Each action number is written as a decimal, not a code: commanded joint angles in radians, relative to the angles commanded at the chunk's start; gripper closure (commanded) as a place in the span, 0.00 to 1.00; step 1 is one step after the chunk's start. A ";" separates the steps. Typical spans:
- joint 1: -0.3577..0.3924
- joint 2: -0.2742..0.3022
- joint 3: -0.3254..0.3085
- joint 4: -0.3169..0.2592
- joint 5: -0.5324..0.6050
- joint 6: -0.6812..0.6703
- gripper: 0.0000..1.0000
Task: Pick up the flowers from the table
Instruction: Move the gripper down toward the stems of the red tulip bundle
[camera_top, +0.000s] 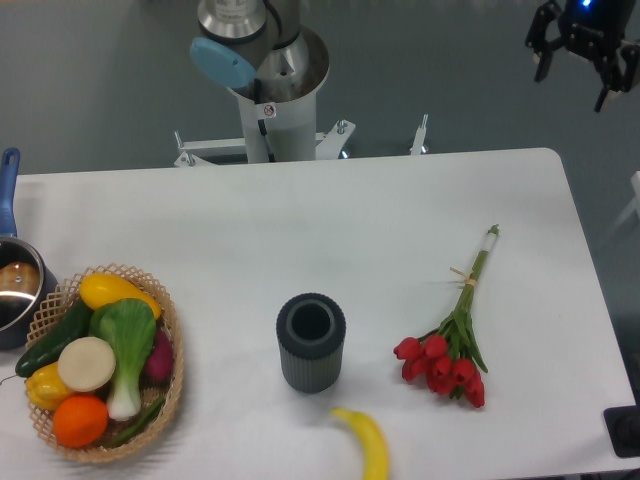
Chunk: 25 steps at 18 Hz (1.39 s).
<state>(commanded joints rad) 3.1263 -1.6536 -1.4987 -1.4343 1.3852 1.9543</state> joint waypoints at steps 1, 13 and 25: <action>-0.003 0.000 -0.002 0.005 0.002 0.000 0.00; -0.055 -0.006 -0.095 0.095 -0.095 -0.256 0.00; -0.173 -0.184 -0.167 0.299 -0.159 -0.477 0.00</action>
<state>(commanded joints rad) 2.9530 -1.8375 -1.6659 -1.1352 1.2257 1.4772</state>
